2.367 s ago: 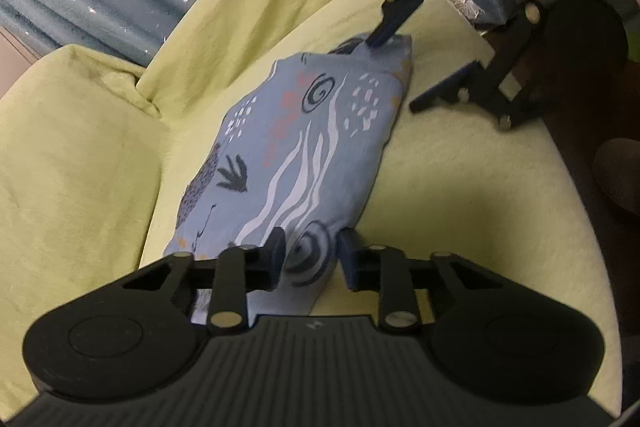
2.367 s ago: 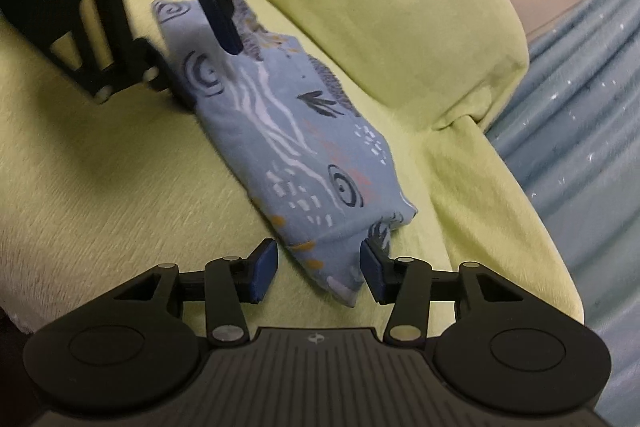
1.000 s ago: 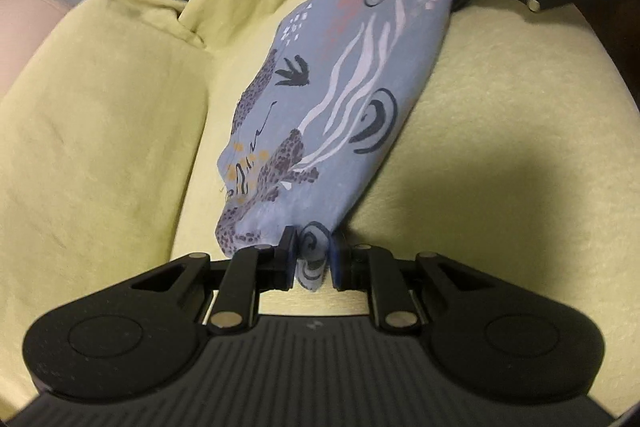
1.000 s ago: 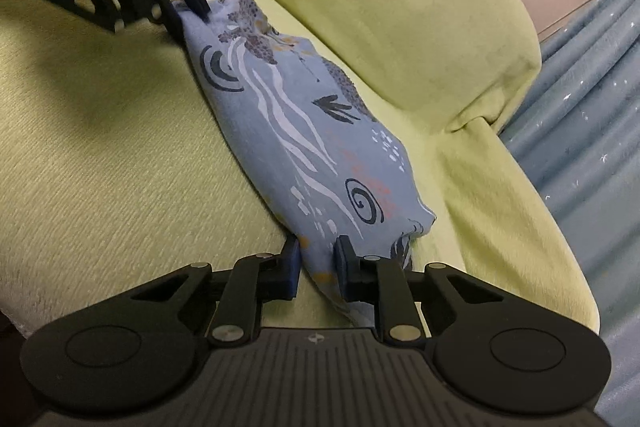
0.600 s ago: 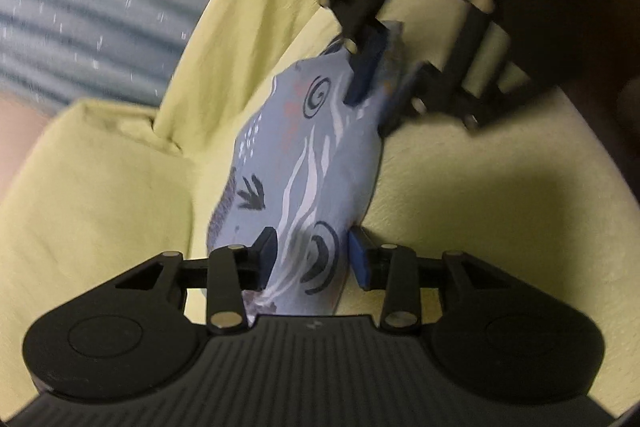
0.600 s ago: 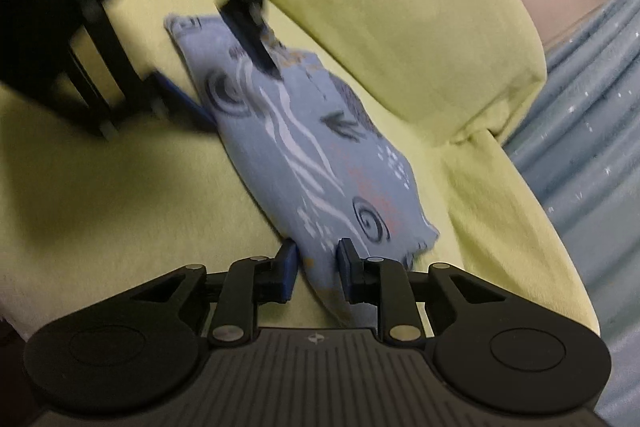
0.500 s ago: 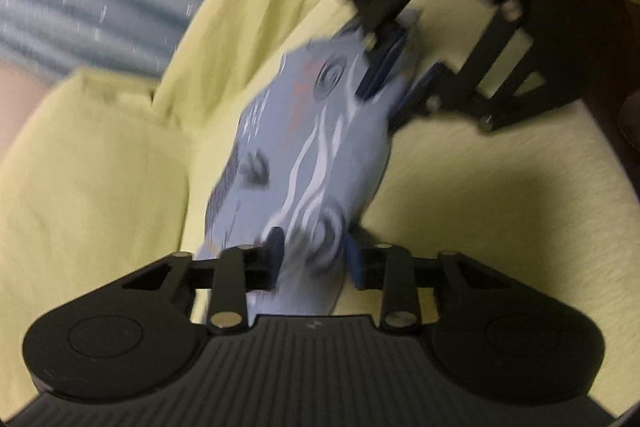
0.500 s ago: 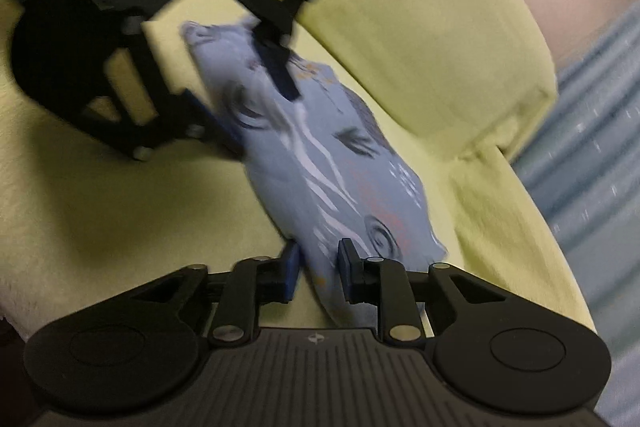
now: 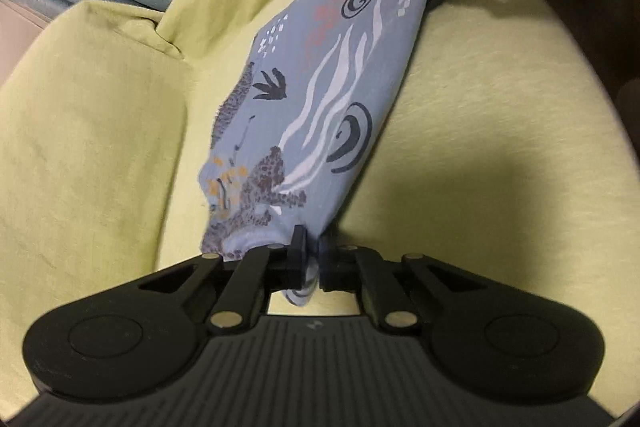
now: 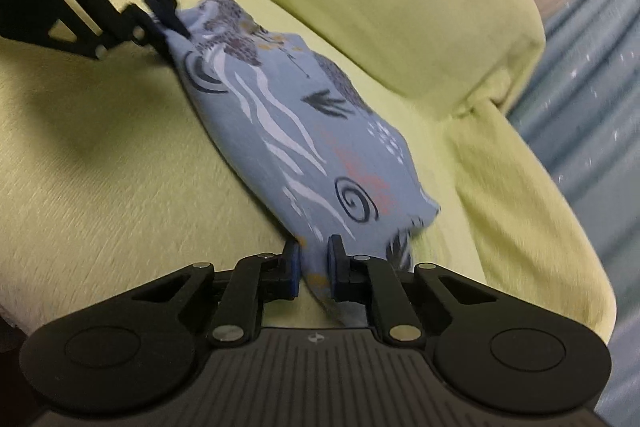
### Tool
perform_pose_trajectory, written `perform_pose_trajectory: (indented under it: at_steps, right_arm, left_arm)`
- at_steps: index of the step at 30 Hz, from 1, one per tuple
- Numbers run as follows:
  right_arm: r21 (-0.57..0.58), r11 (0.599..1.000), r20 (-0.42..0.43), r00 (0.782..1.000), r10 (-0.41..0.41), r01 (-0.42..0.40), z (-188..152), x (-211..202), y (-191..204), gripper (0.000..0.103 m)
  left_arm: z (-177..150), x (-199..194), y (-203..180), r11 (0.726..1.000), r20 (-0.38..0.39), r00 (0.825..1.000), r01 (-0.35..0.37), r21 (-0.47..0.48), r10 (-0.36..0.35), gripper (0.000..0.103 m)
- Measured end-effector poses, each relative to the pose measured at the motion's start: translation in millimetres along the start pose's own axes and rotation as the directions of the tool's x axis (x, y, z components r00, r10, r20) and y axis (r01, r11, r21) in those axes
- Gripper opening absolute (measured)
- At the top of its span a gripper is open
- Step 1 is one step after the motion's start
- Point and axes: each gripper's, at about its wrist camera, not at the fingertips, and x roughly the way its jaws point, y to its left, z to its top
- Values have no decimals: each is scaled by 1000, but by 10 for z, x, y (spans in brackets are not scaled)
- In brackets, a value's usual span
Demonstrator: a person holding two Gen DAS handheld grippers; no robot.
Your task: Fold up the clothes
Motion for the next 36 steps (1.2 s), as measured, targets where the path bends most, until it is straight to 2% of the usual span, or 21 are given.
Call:
perform_pose_trajectory:
  at_steps: [2,3,5,7,8,9,11,14,15,16,18,19,21,24,26,28,30,32,33,36]
  right_arm:
    - [10,1000,-9,1000,8,-8,-14,-37,-13,9]
    - [18,1000,-14,1000,14,-13,-23,-73,-8,10]
    - [30,999,-21,1000,22,-21,-21,-95,-39,10]
    - [40,999,-49,999,22,-20,-29,-146,-47,9]
    - [40,999,-79,997,4,-1,-41,-161,-53,13]
    - [40,999,-104,994,-16,20,-53,-180,-62,21]
    - [66,995,-107,992,-62,69,-81,-234,-144,25]
    - [174,975,-60,990,-126,135,-113,-314,-335,25]
    - [218,966,-31,991,-133,137,-115,-334,-384,25]
    - [262,958,1,993,-122,117,-104,-337,-424,25]
    - [333,941,63,995,-78,53,-49,-311,-465,25]
    - [339,941,88,995,-43,10,8,-283,-443,25]
    - [342,937,137,990,26,-72,121,-223,-400,25]
    - [290,944,189,976,105,-157,285,-47,-345,25]
    - [305,930,178,972,155,-204,296,87,-389,25]
    - [354,904,153,969,196,-239,250,231,-481,22]
    - [409,893,96,982,160,-186,151,355,-628,21]
    - [467,880,31,996,86,-91,18,405,-791,19]
    - [495,868,-3,999,54,-45,-46,418,-862,24]
    - [558,829,-32,999,-28,41,-137,337,-973,24]
  left_arm:
    - [-53,-86,91,996,21,999,49,-69,-48,2]
    - [-91,-135,183,986,43,995,94,-137,-88,2]
    - [-130,-191,346,964,93,989,134,-228,-115,3]
    - [-150,-235,464,946,137,987,124,-300,-86,3]
    - [-160,-256,523,934,158,985,120,-335,-69,3]
    - [-126,-232,573,929,170,984,107,-355,-48,4]
    - [-74,-189,598,927,177,984,58,-370,8,6]
    - [36,-23,601,931,178,981,-6,-365,76,28]
    - [65,39,581,933,174,981,-23,-359,91,29]
    - [94,101,561,934,169,980,-40,-354,106,29]
    - [128,249,480,956,137,988,-24,-291,66,28]
    - [137,338,446,965,106,993,-19,-262,49,27]
    - [92,378,484,962,85,995,-18,-273,43,26]
    - [-95,419,675,929,10,999,-38,-367,45,26]
    - [-253,444,805,894,-12,999,-38,-446,36,26]
    - [-322,487,861,885,-62,996,-80,-458,58,26]
    - [-353,504,919,865,-79,995,-87,-494,55,27]
    - [-282,476,911,871,-97,989,-146,-470,114,25]
    - [-244,461,906,872,-106,984,-177,-456,145,25]
    - [-53,342,978,841,-20,983,-165,-515,181,25]
